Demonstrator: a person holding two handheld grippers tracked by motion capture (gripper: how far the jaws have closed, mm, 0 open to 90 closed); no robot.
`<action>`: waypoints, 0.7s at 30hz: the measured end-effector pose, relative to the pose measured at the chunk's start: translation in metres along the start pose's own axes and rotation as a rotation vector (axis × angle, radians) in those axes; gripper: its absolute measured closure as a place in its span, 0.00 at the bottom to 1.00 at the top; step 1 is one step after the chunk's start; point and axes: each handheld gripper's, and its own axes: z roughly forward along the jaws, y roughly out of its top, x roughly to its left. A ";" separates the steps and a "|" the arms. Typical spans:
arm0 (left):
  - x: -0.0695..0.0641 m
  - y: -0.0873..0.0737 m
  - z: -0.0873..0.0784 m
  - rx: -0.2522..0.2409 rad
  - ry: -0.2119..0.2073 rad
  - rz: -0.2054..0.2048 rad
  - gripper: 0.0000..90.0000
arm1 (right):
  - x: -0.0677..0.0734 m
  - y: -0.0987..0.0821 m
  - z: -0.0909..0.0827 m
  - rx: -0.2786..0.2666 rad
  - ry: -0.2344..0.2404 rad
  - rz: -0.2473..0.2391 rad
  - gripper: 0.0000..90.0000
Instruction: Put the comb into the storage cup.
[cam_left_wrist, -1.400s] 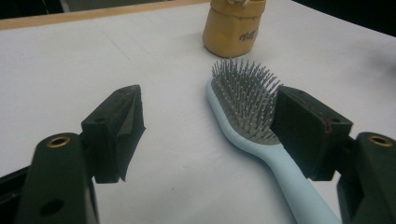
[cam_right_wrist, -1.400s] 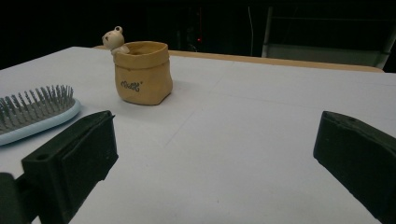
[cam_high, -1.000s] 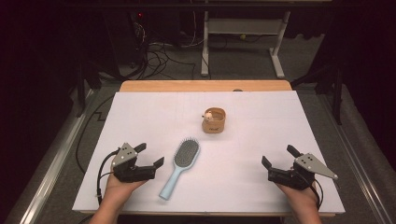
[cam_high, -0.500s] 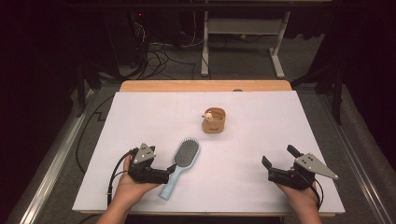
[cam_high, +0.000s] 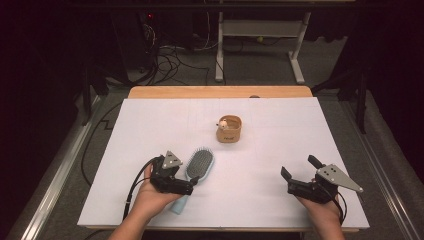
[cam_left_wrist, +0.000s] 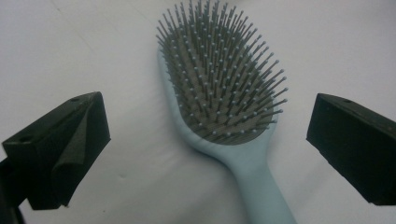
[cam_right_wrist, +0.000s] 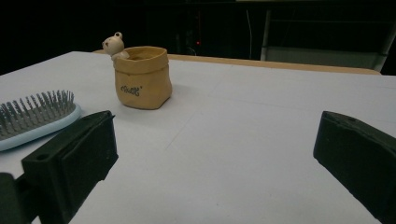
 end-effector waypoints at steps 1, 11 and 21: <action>-0.001 0.002 0.002 0.010 0.004 0.005 0.01 | 0.000 0.000 0.000 0.000 0.000 0.000 0.00; -0.005 0.022 0.029 0.108 0.010 -0.019 0.01 | -0.001 0.000 -0.001 -0.003 -0.002 0.006 0.00; -0.003 0.033 0.043 0.174 0.039 -0.038 0.02 | -0.002 0.000 -0.001 -0.003 -0.003 0.007 0.00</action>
